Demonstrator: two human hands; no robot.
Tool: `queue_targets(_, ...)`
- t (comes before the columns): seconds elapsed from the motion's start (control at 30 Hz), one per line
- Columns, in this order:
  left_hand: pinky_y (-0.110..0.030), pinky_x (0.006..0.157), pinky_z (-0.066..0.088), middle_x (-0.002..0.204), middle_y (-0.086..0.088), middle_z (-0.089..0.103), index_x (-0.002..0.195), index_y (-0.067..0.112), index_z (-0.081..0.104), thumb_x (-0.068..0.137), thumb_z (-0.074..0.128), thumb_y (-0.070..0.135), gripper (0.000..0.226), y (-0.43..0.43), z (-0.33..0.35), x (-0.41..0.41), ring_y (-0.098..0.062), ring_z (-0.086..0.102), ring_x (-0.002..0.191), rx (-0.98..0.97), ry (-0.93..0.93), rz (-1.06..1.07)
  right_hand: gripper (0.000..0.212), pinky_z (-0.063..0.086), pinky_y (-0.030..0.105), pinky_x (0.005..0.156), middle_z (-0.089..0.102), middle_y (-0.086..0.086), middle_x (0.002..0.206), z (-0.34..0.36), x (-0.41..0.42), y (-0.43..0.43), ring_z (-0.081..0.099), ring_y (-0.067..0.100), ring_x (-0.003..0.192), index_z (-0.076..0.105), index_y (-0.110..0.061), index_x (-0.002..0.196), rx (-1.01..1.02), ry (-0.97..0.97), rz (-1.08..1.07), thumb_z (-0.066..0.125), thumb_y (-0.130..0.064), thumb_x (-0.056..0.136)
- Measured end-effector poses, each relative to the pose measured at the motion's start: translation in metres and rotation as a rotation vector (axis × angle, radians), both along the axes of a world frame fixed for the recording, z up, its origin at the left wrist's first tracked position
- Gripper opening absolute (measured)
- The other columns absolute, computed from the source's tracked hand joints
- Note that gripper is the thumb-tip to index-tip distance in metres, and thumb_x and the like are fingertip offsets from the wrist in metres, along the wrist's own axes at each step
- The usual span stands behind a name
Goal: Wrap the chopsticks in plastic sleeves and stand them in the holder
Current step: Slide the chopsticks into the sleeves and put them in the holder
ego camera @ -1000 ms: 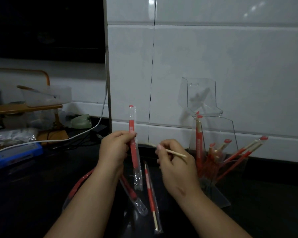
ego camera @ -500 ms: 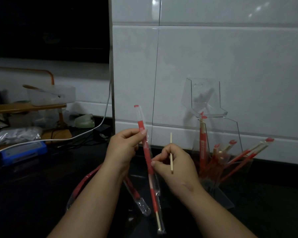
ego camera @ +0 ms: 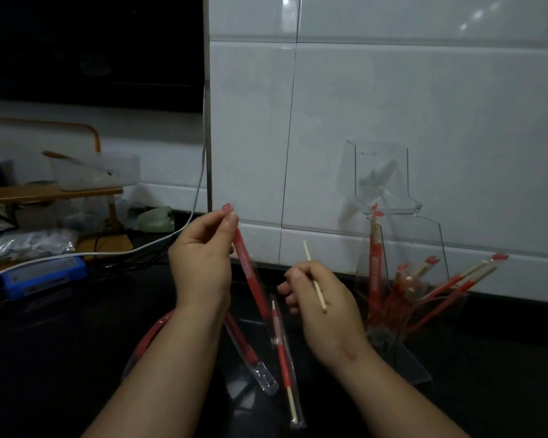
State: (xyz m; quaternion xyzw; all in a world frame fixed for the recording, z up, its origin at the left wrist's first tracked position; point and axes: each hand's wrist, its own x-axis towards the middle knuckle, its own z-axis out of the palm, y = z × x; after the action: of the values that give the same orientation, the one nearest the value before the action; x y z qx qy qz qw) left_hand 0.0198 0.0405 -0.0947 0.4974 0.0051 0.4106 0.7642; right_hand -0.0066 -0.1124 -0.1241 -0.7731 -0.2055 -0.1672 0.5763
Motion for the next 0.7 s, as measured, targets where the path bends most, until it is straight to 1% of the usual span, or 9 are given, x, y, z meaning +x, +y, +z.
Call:
queue_targets(0.1, -0.018, 0.067, 0.052, 0.087, 0.004, 0.074, 0.094, 0.026, 0.075, 0.088, 0.073, 0.014, 0.013, -0.003, 0.000, -0.007, -0.007, 0.066, 0.076, 0.122, -0.058, 0.134, 0.031, 0.052, 0.032, 0.076, 0.065, -0.014, 0.085, 0.002, -0.004, 0.002, 0.060, 0.005, 0.079, 0.064, -0.035, 0.102, 0.115, -0.025, -0.008, 0.038, -0.048, 0.091)
queue_targets(0.2, -0.022, 0.071, 0.055, 0.084, 0.012, 0.073, 0.092, 0.037, 0.072, 0.087, 0.074, 0.016, 0.021, -0.005, -0.002, -0.011, -0.010, 0.068, 0.079, 0.239, -0.086, 0.224, 0.042, 0.053, 0.031, 0.079, 0.063, -0.016, 0.095, 0.006, -0.008, 0.002, 0.062, 0.008, 0.087, 0.061, -0.035, 0.116, 0.177, -0.133, -0.013, 0.037, -0.053, 0.087)
queue_targets(0.27, -0.026, 0.073, 0.056, 0.083, 0.015, 0.073, 0.091, 0.040, 0.072, 0.087, 0.075, 0.017, 0.023, -0.007, -0.003, -0.011, -0.012, 0.068, 0.078, 0.298, -0.083, 0.259, 0.042, 0.053, 0.028, 0.078, 0.064, -0.016, 0.101, 0.009, -0.010, 0.000, 0.064, 0.011, 0.090, 0.057, -0.034, 0.121, 0.229, -0.196, -0.004, 0.039, -0.050, 0.087)
queue_targets(0.33, -0.023, 0.075, 0.055, 0.085, 0.015, 0.073, 0.091, 0.038, 0.072, 0.087, 0.075, 0.016, 0.023, -0.008, -0.003, -0.010, -0.008, 0.069, 0.081, 0.310, -0.083, 0.264, 0.034, 0.054, 0.026, 0.078, 0.067, -0.013, 0.103, 0.012, -0.014, -0.002, 0.067, 0.013, 0.090, 0.059, -0.034, 0.116, 0.290, -0.272, -0.008, 0.044, -0.042, 0.087)
queue_targets(0.4, -0.018, 0.075, 0.051, 0.084, 0.016, 0.072, 0.091, 0.036, 0.072, 0.086, 0.075, 0.015, 0.022, -0.009, -0.003, -0.010, -0.002, 0.068, 0.081, 0.303, -0.084, 0.257, 0.024, 0.056, 0.026, 0.076, 0.070, -0.011, 0.097, 0.015, -0.018, -0.004, 0.069, 0.013, 0.087, 0.063, -0.035, 0.108, 0.300, -0.380, -0.047, 0.047, -0.036, 0.090)
queue_targets(0.47, -0.012, 0.071, 0.048, 0.076, 0.022, 0.070, 0.090, 0.034, 0.070, 0.087, 0.075, 0.012, 0.023, -0.011, -0.002, -0.010, 0.004, 0.065, 0.075, 0.322, -0.073, 0.252, 0.022, 0.056, 0.028, 0.074, 0.070, -0.009, 0.091, 0.015, -0.021, -0.003, 0.070, 0.015, 0.084, 0.066, -0.036, 0.104, 0.283, -0.469, -0.058, 0.047, -0.031, 0.094)
queue_targets(0.53, -0.009, 0.067, 0.047, 0.070, 0.024, 0.068, 0.088, 0.034, 0.069, 0.087, 0.074, 0.009, 0.026, -0.013, -0.002, -0.011, 0.006, 0.063, 0.068, 0.339, -0.074, 0.243, 0.022, 0.056, 0.027, 0.072, 0.070, -0.009, 0.090, 0.015, -0.024, -0.002, 0.070, 0.014, 0.082, 0.066, -0.034, 0.104, 0.298, -0.476, -0.027, 0.046, -0.030, 0.095)
queue_targets(0.6, -0.011, 0.070, 0.048, 0.075, 0.014, 0.071, 0.087, 0.039, 0.068, 0.087, 0.074, 0.010, 0.029, -0.013, -0.004, -0.009, 0.002, 0.065, 0.072, 0.362, -0.082, 0.268, 0.019, 0.056, 0.025, 0.071, 0.070, -0.008, 0.089, 0.014, -0.025, -0.002, 0.070, 0.013, 0.080, 0.062, -0.030, 0.105, 0.327, -0.456, 0.004, 0.046, -0.029, 0.094)
queue_targets(0.7, -0.016, 0.075, 0.050, 0.082, 0.003, 0.073, 0.086, 0.043, 0.067, 0.087, 0.074, 0.015, 0.029, -0.010, -0.008, -0.004, -0.010, 0.068, 0.079, 0.405, -0.078, 0.310, 0.013, 0.057, 0.026, 0.069, 0.070, -0.007, 0.087, 0.015, -0.027, -0.003, 0.070, 0.013, 0.078, 0.059, -0.025, 0.095, 0.360, -0.466, 0.016, 0.046, -0.027, 0.093)
